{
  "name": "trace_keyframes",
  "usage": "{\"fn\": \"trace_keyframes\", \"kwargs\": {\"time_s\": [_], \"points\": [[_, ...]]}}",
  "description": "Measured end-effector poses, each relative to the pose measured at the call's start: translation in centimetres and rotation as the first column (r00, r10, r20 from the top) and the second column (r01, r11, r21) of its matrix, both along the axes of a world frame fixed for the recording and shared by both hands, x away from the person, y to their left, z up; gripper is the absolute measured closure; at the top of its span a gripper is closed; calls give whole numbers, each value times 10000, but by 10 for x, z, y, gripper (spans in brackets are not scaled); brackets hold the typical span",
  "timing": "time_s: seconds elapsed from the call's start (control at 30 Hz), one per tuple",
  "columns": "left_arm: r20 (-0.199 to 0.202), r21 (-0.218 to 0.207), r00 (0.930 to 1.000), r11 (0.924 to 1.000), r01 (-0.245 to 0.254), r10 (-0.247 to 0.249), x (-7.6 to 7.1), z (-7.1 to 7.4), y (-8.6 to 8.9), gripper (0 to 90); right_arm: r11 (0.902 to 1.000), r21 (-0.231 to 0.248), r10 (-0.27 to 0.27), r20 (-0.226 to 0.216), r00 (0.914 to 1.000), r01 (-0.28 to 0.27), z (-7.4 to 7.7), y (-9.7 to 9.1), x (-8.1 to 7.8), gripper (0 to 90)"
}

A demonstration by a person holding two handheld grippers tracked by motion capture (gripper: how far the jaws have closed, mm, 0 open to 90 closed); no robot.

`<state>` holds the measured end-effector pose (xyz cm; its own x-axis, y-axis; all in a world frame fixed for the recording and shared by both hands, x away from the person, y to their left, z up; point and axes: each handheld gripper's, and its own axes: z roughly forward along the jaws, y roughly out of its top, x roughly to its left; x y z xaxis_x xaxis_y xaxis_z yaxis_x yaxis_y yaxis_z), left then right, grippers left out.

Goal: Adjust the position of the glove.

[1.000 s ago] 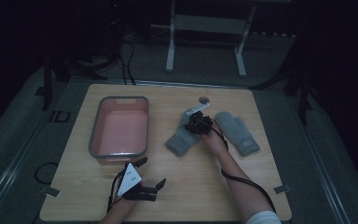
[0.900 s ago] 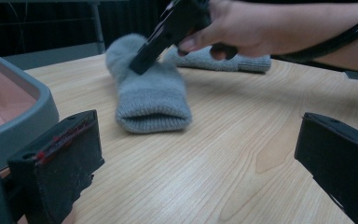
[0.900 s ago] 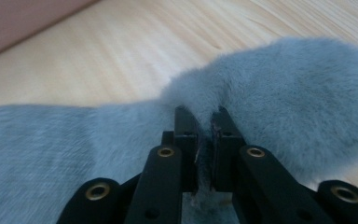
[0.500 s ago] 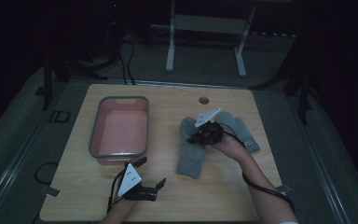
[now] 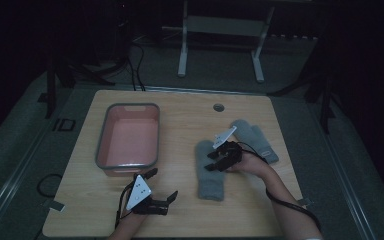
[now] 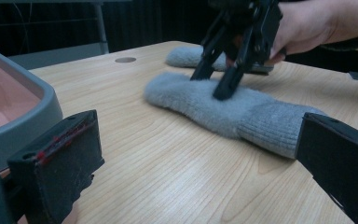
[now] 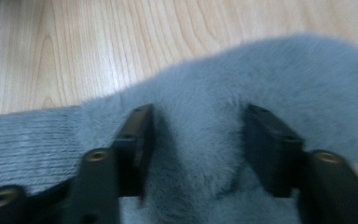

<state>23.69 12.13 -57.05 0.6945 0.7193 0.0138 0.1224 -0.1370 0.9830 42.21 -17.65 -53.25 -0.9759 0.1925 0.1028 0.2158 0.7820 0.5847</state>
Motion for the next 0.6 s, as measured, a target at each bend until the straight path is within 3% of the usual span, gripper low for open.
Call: {"fn": "trace_keyframes", "kwargs": {"time_s": [0.07,0.2,0.27,0.37,0.43,0.53,0.6], "points": [[1,3,10000,10000,11,-11,0,0,0,10,9997,236,-56,-262,9996,62,-4,-3,3,378],[-10,-5,10000,10000,20,-20,0,0,0,10,9984,510,-238,-365,9991,257,-7,-5,5,298],[-19,-20,10000,10000,15,-15,0,0,0,10,9976,483,-509,88,9987,504,-3,-6,2,294],[1,-26,10000,10000,19,-19,0,0,0,10,9907,847,-1104,410,9930,1066,9,-15,-1,293],[4,-17,10000,10000,23,-23,0,0,0,10,9801,1158,-1687,583,9839,1612,19,-25,-1,249],[-8,14,10000,10000,17,-17,0,0,0,10,9577,1499,-2590,766,9628,2457,34,-47,-1,194],[-11,3,10000,10000,10,-10,0,0,0,10,9381,1795,-3164,966,9437,2962,43,-63,-2,250]]}}
